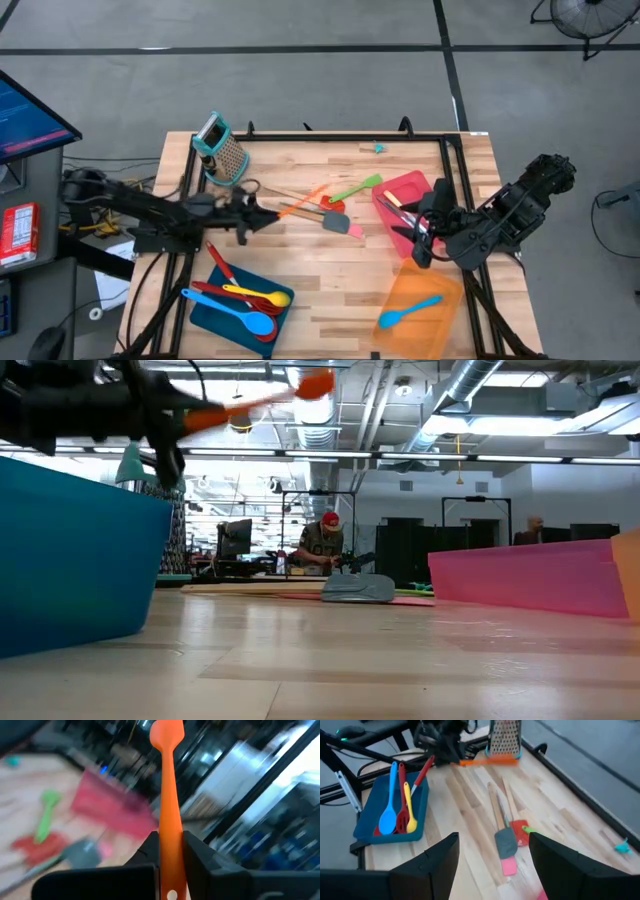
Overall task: Pick & Place Kitchen Items
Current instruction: Put the orange spatula into the orange bin
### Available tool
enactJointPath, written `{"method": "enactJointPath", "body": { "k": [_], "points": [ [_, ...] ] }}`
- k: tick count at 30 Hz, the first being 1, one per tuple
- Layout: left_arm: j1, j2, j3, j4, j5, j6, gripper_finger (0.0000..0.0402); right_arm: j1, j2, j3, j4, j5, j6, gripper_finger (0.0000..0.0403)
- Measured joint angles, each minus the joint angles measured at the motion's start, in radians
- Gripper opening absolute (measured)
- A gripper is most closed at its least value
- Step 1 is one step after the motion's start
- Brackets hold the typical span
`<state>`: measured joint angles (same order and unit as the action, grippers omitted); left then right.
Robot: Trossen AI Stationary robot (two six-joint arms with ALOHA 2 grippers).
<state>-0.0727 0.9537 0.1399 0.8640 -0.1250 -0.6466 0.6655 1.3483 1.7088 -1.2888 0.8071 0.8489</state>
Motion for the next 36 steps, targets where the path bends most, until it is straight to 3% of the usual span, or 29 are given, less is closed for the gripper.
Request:
{"method": "enactJointPath", "body": {
  "k": [8,12,16,20,28,36],
  "points": [
    [0.000,-0.246,0.000,0.050,-0.069,-0.036,0.0025,-0.088,0.000,0.000,0.104,0.055,-0.031,0.0234],
    [0.000,-0.293,0.001,0.132,-0.090,-0.036,0.0025,-0.181,0.018,-0.001,0.294,0.026,-0.227,0.0234],
    [-0.001,-0.291,0.019,0.240,-0.090,-0.035,0.0025,-0.288,0.027,0.003,0.568,-0.161,-0.489,0.0234],
    [-0.001,-0.290,0.068,0.265,-0.059,-0.034,0.0025,-0.392,0.038,-0.002,0.740,-0.338,-0.629,0.0234],
    [-0.001,-0.233,0.215,0.266,0.011,0.042,0.0025,-0.598,0.143,0.000,1.051,-0.757,-0.673,0.0234],
    [-0.001,-0.089,0.332,0.263,0.066,0.042,0.0025,-0.700,0.253,0.000,1.293,-0.922,-0.640,0.0234]
  ]
}}
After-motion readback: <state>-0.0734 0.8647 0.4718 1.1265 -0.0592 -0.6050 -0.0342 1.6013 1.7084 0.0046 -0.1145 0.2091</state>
